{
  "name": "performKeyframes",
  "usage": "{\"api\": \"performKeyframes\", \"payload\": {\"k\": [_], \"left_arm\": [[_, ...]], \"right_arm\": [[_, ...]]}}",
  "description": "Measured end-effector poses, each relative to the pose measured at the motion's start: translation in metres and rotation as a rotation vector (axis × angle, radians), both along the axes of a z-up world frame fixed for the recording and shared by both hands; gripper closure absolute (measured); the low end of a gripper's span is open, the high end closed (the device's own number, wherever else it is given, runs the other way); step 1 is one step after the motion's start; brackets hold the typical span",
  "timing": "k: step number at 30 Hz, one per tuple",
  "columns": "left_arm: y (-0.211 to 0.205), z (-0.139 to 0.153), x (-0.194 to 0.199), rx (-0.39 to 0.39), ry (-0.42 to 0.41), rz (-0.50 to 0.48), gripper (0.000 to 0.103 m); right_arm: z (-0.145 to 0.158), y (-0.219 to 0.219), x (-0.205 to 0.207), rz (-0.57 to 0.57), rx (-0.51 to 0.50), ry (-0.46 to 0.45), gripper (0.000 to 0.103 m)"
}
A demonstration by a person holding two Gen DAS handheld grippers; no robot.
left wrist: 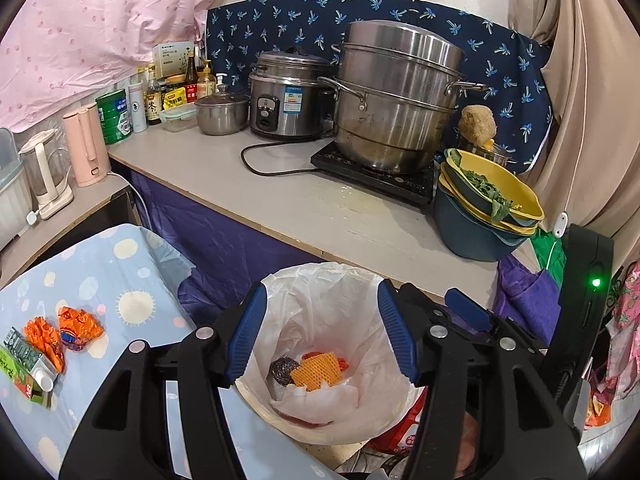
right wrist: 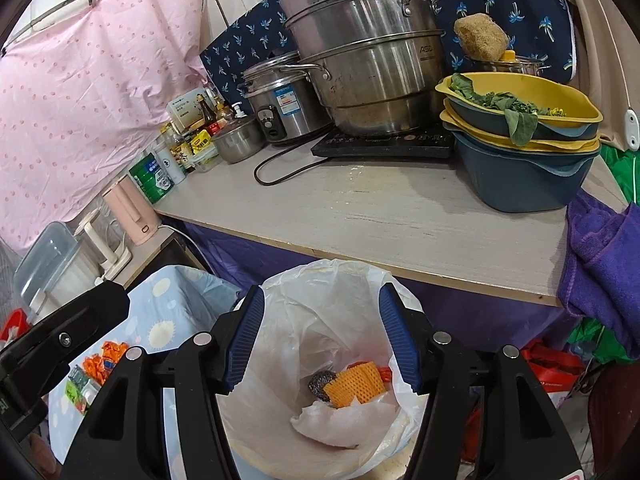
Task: Collect trash
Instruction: 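Open both tools to drop the tissue and plastic bag into the bin, then move both tools back over the boxes on the table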
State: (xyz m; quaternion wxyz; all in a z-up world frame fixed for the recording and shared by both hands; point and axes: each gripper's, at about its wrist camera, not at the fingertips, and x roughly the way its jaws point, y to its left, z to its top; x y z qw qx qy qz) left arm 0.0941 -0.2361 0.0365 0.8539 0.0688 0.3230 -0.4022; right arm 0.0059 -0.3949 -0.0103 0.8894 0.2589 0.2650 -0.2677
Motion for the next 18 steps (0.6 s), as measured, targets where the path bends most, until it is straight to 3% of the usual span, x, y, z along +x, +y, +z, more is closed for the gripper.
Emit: {"api": "performKeyframes", "payload": {"k": [8, 10, 18], "left_arm": [[0.009, 0.004, 0.001, -0.010, -0.004, 0.013, 0.047], [0.015, 0.005, 0.004, -0.015, -0.002, 0.031, 0.043], [0.065, -0.001, 0.026, -0.007, 0.031, 0.170, 0.035]], "right_arm": [[0.009, 0.010, 0.003, 0.011, -0.017, -0.007, 0.042], [0.012, 0.015, 0.005, 0.018, -0.021, -0.010, 0.041], [0.015, 0.045, 0.024, 0.079, -0.029, -0.003, 0.040]]}}
